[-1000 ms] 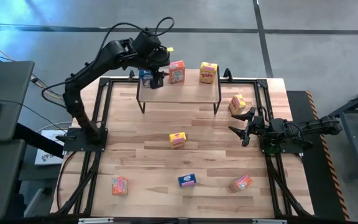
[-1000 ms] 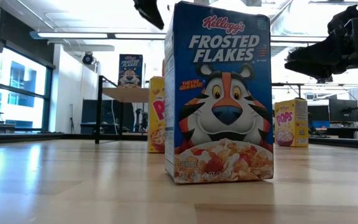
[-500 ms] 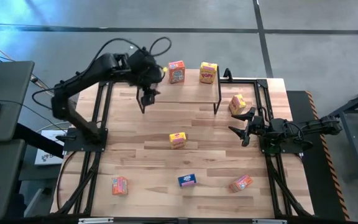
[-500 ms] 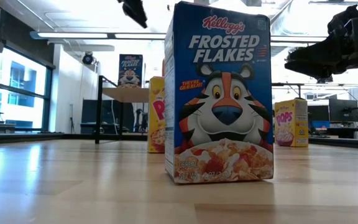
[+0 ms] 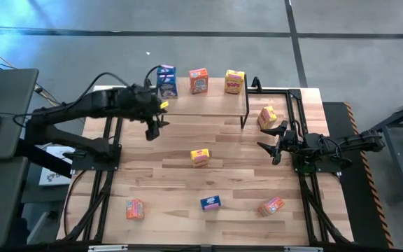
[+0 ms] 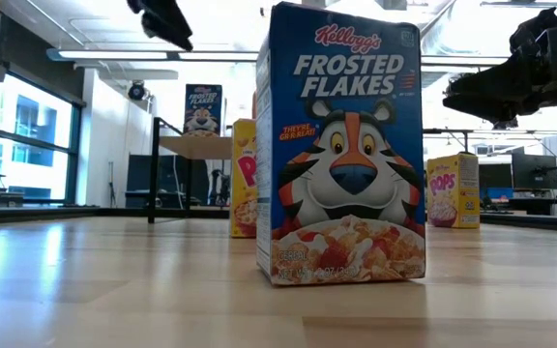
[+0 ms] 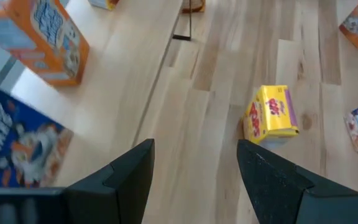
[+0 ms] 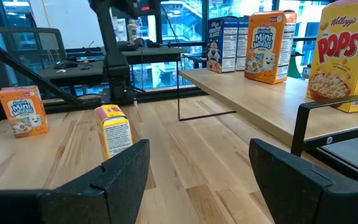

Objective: Stack cereal on shelf
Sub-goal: Put the top yellow cereal box on the shelf aligned with the other yellow cereal box

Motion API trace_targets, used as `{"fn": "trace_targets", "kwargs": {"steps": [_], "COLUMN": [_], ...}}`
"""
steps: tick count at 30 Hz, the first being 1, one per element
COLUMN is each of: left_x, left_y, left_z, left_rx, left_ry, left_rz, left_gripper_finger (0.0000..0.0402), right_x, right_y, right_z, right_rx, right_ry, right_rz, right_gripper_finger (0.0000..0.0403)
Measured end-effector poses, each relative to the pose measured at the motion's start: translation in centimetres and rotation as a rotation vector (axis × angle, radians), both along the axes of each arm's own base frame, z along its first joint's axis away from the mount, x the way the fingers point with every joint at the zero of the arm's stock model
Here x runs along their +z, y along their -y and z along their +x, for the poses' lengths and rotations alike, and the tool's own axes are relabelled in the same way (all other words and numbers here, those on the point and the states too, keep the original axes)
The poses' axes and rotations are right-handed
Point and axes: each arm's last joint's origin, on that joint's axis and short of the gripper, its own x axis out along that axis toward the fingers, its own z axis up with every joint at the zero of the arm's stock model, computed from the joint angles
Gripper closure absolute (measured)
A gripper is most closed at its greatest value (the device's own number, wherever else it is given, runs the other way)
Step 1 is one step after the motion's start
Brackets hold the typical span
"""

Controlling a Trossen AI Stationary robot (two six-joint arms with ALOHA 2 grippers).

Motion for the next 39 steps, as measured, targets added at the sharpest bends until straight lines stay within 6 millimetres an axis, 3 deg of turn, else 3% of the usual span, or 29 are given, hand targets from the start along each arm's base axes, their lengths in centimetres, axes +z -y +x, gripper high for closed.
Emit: {"fn": "trace_targets", "kwargs": {"steps": [9, 15, 22, 25, 29, 39], "left_x": [-3.0, -4.4, -5.3, -5.4, -5.5, -5.5], "left_y": [2.3, 3.5, 4.4, 4.7, 5.1, 5.4], "left_z": [-2.8, -4.0, -4.9, -4.9, -4.9, -4.9], "left_rx": [0.076, 0.115, 0.146, 0.147, 0.137, 0.125], "left_ry": [0.088, 0.14, 0.161, 0.165, 0.164, 0.164], "left_rz": [-0.032, -0.062, -0.06, -0.059, -0.063, -0.053], "left_gripper_finger": [0.0181, 0.0181, 0.0181, 0.0181, 0.0181, 0.0181], "right_x": [0.1, 0.4, 2.3, 3.2, 4.2, 9.4], "right_y": [0.0, -0.2, -0.4, -0.2, 0.1, 1.1], "right_z": [0.0, 0.0, -0.2, -0.5, -0.8, -2.3], "right_rx": [0.0, 0.059, 0.153, 0.097, -0.013, -0.301], "right_ry": [0.01, 0.062, 0.232, 0.32, 0.314, 0.09], "right_rz": [0.005, 0.099, -0.009, -0.031, -0.073, -0.122], "right_gripper_finger": [0.0134, 0.0134, 0.0134, 0.0134, 0.0134, 0.0134]}}
